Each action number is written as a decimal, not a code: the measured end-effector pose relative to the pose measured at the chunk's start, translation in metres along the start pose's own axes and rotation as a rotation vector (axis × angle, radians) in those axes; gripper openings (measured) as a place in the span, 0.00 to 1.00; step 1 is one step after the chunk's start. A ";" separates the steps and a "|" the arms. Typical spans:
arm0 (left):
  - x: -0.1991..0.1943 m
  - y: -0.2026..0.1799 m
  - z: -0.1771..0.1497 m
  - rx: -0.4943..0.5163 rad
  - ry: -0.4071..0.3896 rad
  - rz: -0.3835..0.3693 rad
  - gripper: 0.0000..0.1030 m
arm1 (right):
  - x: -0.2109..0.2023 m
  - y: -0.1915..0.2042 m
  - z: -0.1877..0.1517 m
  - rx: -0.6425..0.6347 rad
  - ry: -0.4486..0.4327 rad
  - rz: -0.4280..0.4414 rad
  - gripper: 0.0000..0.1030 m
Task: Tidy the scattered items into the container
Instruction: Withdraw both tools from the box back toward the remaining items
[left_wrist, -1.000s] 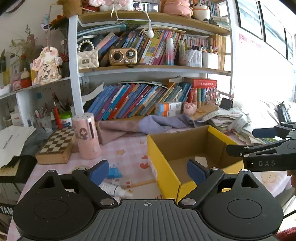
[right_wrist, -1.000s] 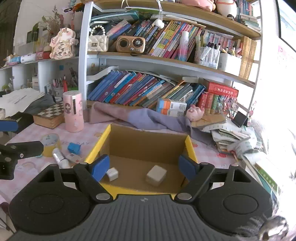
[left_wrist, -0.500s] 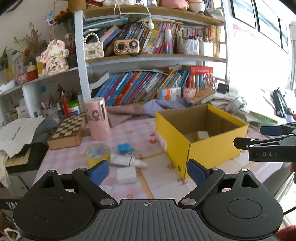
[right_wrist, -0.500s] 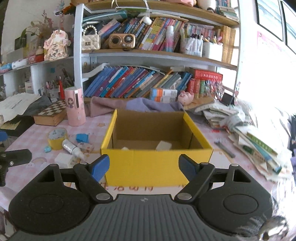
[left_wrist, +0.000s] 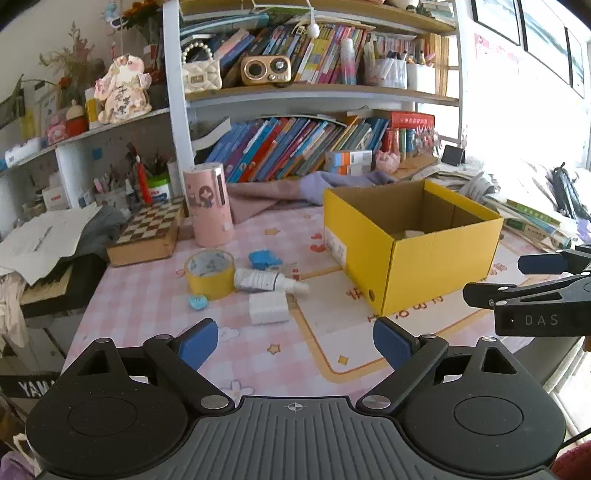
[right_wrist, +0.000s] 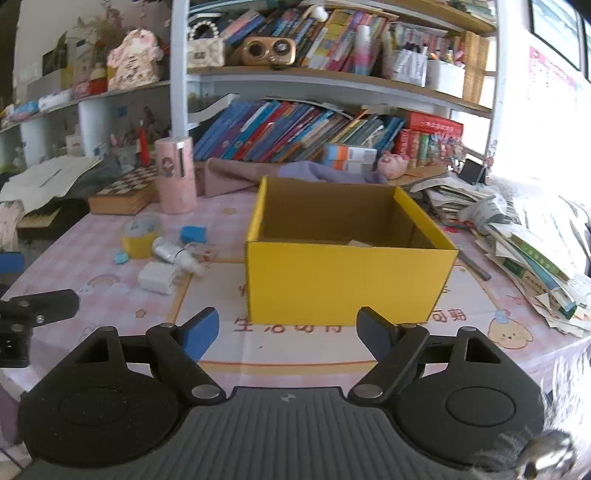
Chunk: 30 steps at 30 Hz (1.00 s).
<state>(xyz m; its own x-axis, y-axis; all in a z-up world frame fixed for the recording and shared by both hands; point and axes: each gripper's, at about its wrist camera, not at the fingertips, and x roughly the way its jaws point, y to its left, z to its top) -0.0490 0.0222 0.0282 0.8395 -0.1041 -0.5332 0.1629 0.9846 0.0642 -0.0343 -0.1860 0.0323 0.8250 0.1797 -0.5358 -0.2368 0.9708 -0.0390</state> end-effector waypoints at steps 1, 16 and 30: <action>-0.001 0.001 -0.001 -0.002 0.001 0.000 0.91 | 0.000 0.003 -0.001 -0.006 0.003 0.007 0.79; -0.006 0.021 -0.015 -0.050 0.045 0.025 0.91 | 0.005 0.023 -0.003 -0.004 0.064 0.073 0.78; -0.006 0.045 -0.022 -0.135 0.081 0.088 0.91 | 0.022 0.045 0.007 -0.064 0.104 0.154 0.76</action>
<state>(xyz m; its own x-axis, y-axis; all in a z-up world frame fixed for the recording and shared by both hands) -0.0580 0.0703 0.0153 0.8019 -0.0106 -0.5973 0.0152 0.9999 0.0026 -0.0228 -0.1368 0.0246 0.7198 0.3048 -0.6237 -0.3912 0.9203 -0.0018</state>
